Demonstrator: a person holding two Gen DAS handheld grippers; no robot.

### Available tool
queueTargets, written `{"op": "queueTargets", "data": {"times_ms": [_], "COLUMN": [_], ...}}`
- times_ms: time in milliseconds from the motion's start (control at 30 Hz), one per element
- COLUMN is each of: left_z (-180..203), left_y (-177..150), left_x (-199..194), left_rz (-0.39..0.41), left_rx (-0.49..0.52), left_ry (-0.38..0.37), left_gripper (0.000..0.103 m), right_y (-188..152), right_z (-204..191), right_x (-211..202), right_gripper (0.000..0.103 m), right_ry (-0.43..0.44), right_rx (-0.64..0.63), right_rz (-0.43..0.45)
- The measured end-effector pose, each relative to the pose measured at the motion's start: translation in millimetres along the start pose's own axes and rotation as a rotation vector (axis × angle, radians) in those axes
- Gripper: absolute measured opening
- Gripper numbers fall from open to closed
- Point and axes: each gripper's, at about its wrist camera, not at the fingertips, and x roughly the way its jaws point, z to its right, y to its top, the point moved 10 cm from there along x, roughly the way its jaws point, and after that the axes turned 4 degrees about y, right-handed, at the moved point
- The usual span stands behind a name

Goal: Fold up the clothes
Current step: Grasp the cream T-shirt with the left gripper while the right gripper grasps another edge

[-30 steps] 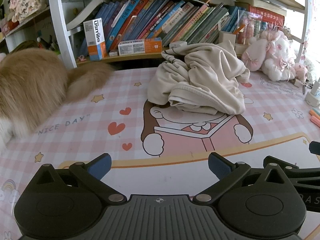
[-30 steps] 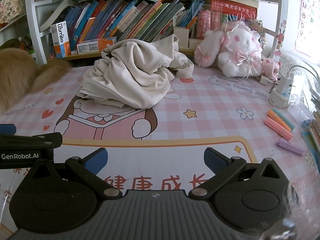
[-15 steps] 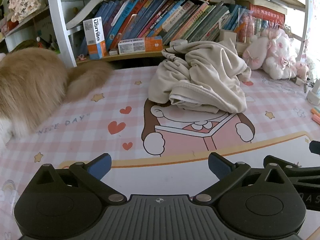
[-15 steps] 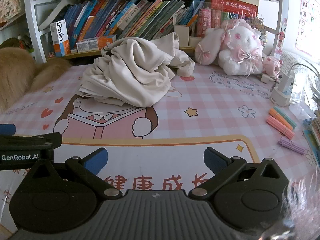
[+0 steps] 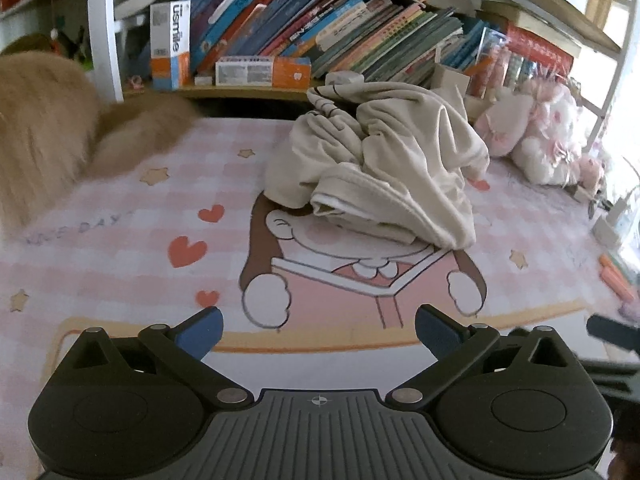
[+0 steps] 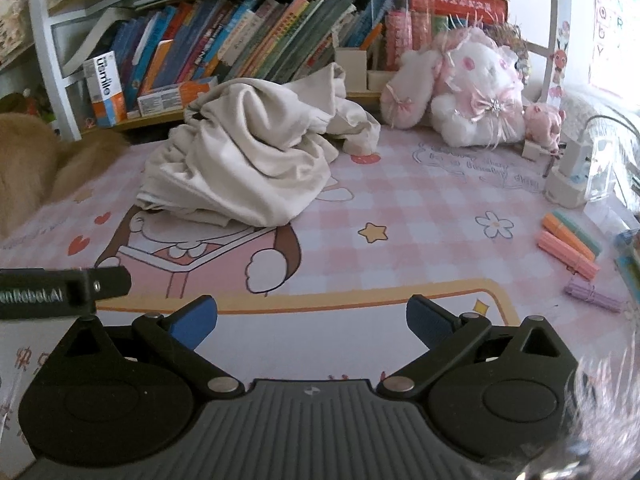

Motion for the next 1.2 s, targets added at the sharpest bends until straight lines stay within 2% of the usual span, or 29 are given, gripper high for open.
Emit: {"op": "queueTargets", "data": {"times_ms": [300,467,600,667,700,733,767,800,833,867,900,967,1100,1200], "left_z": [33.0,42.2,44.2,42.3,41.4,41.0,40.9,40.9,40.9,39.8,37.8,34.4,30.8,18.7], "left_y": [31.4,53.1,63.8,65.7,66.0,65.8,65.6,65.5,65.4,65.0,64.3,65.4,60.1,47.7], "left_x": [29.7,51.6,71.4,79.1,81.5,82.4,80.6,77.8,74.9,67.6,58.0,30.9,-30.3,-58.1], "left_rz": [0.042,0.067,0.056,0.043,0.039,0.034,0.03,0.026,0.021,0.02,0.021,0.046,0.109,0.1], "left_rx": [0.13,0.138,0.135,0.123,0.108,0.091,0.078,0.066,0.055,0.041,0.023,-0.014,-0.021,-0.086], "left_ry": [0.024,0.058,0.105,0.127,0.122,0.106,0.088,0.071,0.054,0.025,-0.008,-0.083,-0.16,-0.203], "left_gripper": [0.1,0.099,0.097,0.092,0.081,0.058,0.039,0.036,0.024,0.011,0.011,0.009,0.009,0.008], "right_y": [0.5,-0.8,-2.5,-2.3,-1.9,-1.8,-1.9,-1.8,-1.7,-1.7,-1.9,0.4,6.2,8.5], "right_z": [19.0,32.2,40.0,42.7,43.5,44.1,44.4,45.0,45.7,45.7,45.6,42.7,23.6,1.2], "right_x": [7.3,5.2,1.6,-1.6,-2.9,-4.0,-4.5,-4.5,-4.5,-3.3,-1.8,0.8,0.8,1.3], "right_gripper": [0.101,0.101,0.101,0.101,0.098,0.096,0.09,0.081,0.076,0.066,0.057,0.053,0.055,0.06], "right_ry": [0.067,0.099,0.149,0.161,0.167,0.173,0.173,0.162,0.148,0.14,0.133,0.136,0.177,0.196], "right_rx": [0.021,0.02,0.022,-0.002,-0.019,-0.038,-0.058,-0.081,-0.105,-0.124,-0.142,-0.163,-0.218,-0.292], "right_rz": [-0.029,-0.036,-0.052,-0.051,-0.052,-0.054,-0.056,-0.056,-0.056,-0.06,-0.065,-0.065,-0.045,-0.026]}}
